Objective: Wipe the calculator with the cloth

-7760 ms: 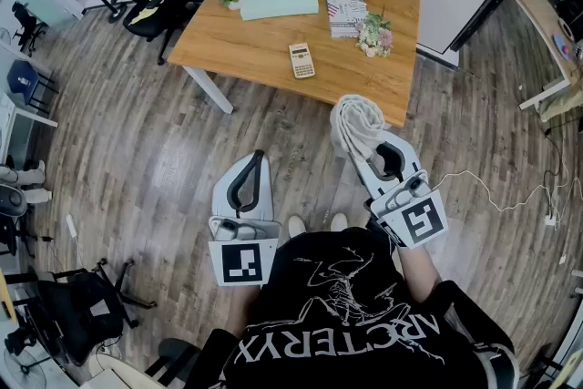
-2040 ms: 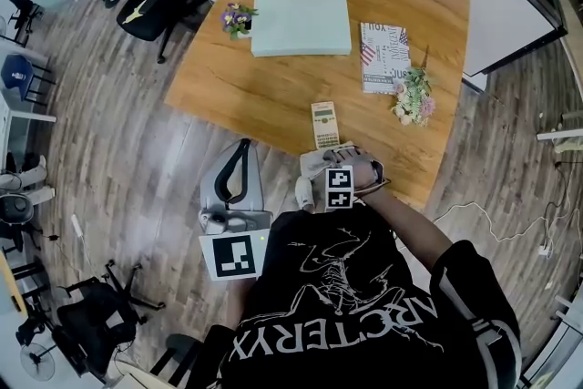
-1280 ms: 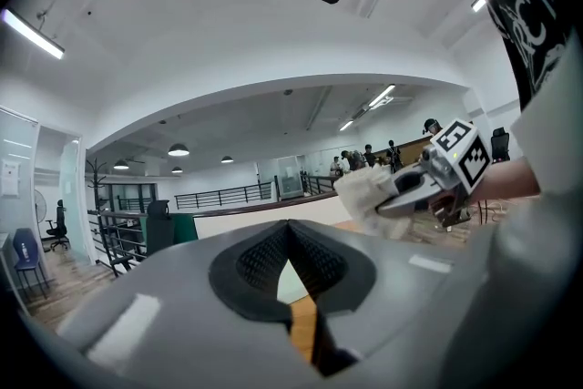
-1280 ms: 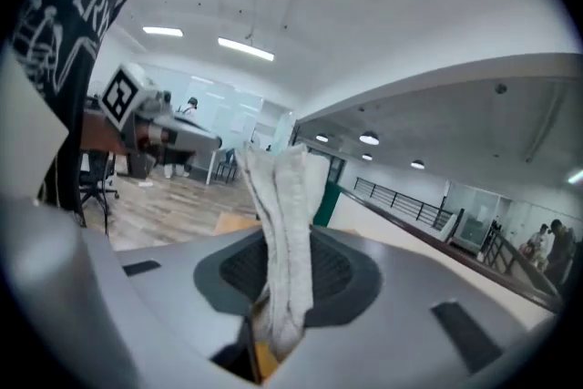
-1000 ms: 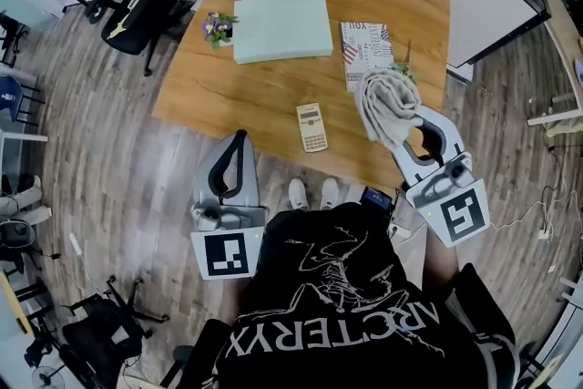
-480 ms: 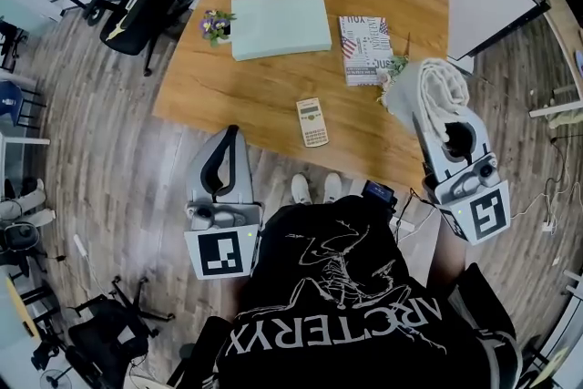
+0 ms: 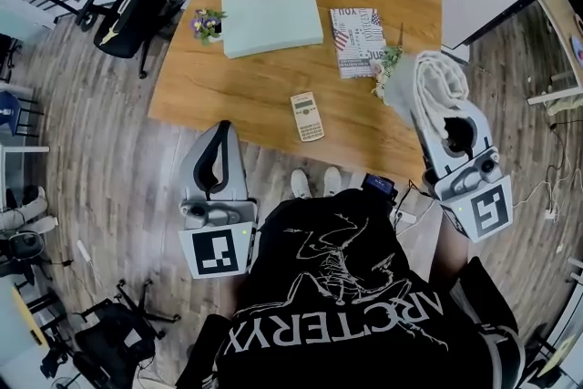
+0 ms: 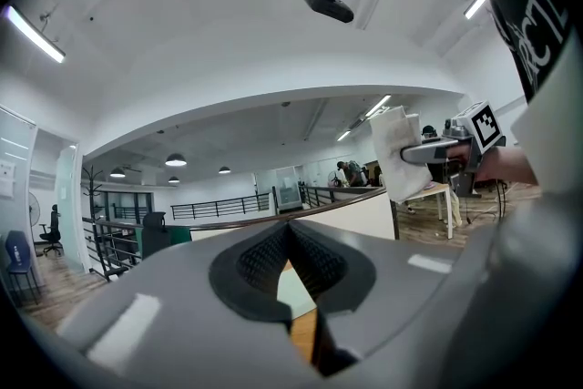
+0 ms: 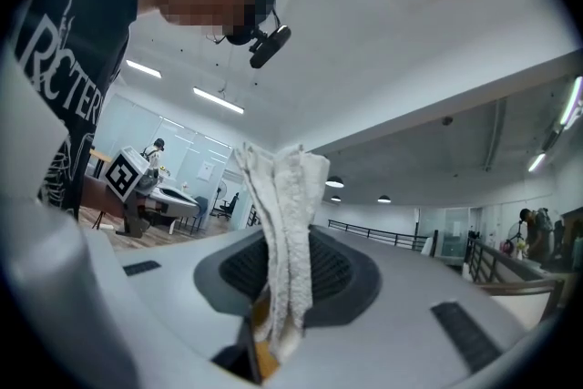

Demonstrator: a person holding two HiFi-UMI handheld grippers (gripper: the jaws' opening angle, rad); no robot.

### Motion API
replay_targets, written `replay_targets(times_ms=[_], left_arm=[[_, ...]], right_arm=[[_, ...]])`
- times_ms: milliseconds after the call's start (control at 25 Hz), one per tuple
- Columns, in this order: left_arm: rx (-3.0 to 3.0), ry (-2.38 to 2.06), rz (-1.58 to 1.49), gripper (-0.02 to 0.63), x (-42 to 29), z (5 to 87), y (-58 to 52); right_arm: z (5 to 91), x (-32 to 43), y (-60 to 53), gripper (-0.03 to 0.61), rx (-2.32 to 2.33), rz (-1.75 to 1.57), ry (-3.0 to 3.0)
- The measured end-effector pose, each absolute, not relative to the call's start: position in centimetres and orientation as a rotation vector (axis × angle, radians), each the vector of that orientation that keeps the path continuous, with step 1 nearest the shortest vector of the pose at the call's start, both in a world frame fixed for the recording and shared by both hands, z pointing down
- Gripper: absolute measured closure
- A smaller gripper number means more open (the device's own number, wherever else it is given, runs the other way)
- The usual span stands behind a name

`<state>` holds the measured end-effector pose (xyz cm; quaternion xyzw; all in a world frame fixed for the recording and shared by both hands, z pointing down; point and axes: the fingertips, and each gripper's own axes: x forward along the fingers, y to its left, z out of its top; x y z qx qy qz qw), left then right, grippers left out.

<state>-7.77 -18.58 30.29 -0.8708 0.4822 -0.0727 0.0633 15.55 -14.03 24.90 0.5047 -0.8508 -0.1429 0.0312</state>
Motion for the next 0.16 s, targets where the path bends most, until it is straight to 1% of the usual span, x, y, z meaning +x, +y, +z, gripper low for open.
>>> replay_targets(times_ms=[160], left_arm=[[-2.63, 1.452, -0.225, 0.604, -7.49, 30.4, -18.67]], right_arm=[[25.11, 15.74, -13.95, 0.486, 1.555, -0.444, -2.615]])
